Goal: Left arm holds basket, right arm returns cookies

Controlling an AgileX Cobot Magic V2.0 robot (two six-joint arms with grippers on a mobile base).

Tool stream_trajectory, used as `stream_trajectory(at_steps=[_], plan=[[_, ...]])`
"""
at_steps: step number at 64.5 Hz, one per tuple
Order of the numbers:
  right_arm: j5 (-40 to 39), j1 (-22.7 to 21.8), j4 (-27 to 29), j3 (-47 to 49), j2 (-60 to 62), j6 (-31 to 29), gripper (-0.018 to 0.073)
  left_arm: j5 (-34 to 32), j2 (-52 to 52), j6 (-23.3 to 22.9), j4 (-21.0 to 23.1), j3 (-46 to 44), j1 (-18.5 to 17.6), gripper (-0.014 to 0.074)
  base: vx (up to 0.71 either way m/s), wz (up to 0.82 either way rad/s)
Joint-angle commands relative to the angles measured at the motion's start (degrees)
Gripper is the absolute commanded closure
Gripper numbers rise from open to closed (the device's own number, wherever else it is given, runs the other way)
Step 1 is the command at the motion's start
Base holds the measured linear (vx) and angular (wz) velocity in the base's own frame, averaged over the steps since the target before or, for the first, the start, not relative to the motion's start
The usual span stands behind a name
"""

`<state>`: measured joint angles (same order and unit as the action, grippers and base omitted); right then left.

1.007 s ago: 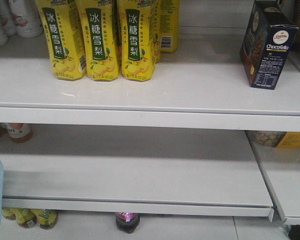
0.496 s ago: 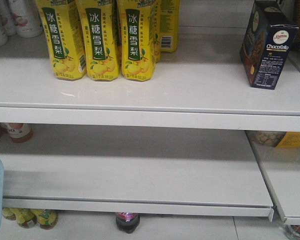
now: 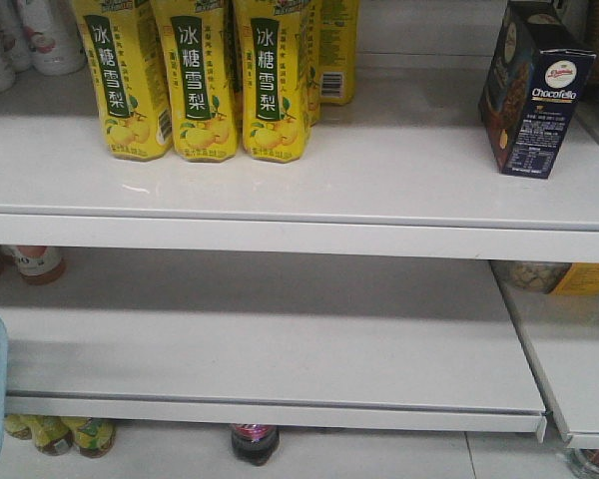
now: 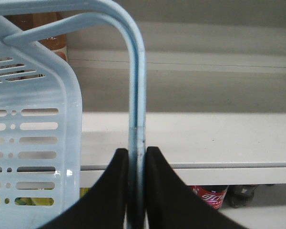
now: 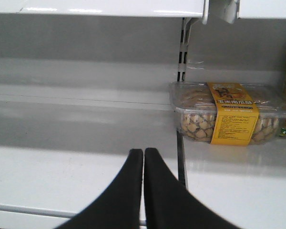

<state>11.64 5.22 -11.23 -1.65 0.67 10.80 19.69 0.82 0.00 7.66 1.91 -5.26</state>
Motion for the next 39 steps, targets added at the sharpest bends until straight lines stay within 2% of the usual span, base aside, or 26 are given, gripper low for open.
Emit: stream_trajectory(at_steps=[1, 28, 33, 39], plan=[[-4.7, -0.3, -0.8, -1.2, 0.6, 0.2, 0.0563, -6.1, 0.6, 0.4, -0.4, -1.7, 0.1, 0.0603, 0.00, 0.00], [-5.3, -0.4, -2.1, -1.1, 0.6, 0.8, 0.0563, -6.1, 0.6, 0.4, -0.4, -1.7, 0.1, 0.0603, 0.00, 0.00], [-4.9, -1.9, -2.1, -1.1, 0.6, 1.1, 0.0563, -6.1, 0.6, 0.4, -0.4, -1.7, 0.1, 0.0603, 0.00, 0.00], [-3.1, -5.9, -1.8, -1.1, 0.6, 1.9, 0.0563, -6.1, 0.6, 0.4, -0.4, -1.7, 0.1, 0.0603, 0.00, 0.00]])
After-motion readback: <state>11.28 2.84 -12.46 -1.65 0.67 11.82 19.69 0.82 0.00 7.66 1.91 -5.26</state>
